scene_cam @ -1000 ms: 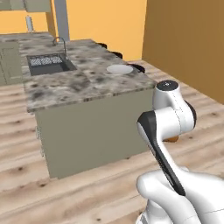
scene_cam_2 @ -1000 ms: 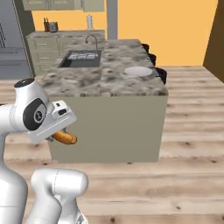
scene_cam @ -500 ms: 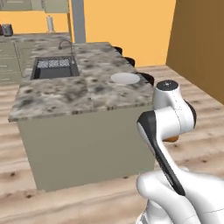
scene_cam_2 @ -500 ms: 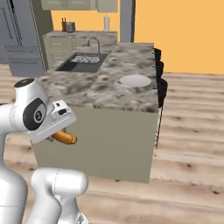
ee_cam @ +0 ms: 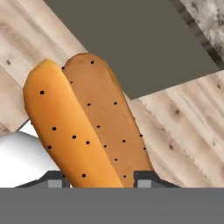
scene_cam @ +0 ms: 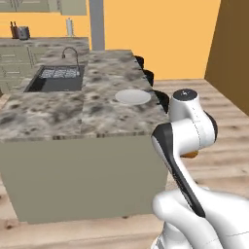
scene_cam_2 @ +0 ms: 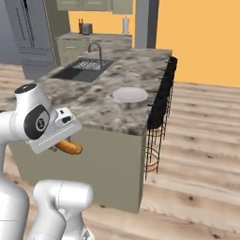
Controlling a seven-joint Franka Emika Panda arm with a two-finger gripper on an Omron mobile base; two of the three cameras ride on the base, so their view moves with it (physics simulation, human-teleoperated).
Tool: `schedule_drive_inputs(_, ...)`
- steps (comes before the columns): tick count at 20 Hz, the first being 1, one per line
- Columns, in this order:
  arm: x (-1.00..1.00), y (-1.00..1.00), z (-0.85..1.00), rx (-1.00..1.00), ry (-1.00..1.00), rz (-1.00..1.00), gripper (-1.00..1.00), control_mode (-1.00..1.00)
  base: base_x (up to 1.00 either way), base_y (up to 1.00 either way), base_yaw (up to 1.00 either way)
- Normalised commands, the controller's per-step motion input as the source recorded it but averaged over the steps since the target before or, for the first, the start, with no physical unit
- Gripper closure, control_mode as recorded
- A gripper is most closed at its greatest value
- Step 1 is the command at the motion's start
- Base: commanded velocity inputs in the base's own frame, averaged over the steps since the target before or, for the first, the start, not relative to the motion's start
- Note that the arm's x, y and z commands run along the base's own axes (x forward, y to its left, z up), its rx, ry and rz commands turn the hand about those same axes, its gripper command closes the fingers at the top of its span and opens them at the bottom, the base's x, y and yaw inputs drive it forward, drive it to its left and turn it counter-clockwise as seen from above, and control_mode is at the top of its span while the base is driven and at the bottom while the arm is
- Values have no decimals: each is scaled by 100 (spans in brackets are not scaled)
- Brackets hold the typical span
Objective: Move the hot dog bun to the plate on the dining table and place the condiment next to that plate. Then navigate to the fridge and take the sausage and place it on the plate as well.
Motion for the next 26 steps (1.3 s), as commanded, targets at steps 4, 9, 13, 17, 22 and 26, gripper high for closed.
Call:
schedule_drive_inputs(4,0,0,0,0,0,0,100,100,53,-100,26)
schedule_drive_inputs(9,0,0,0,0,0,0,100,100,60,-93,28)
schedule_drive_inputs(13,0,0,0,0,0,0,100,100,60,-90,30)
schedule_drive_inputs(17,0,0,0,0,0,0,100,100,58,-88,31)
schedule_drive_inputs(22,0,0,0,0,0,0,100,100,63,-83,34)
schedule_drive_inputs(26,0,0,0,0,0,0,100,100,67,-72,40)
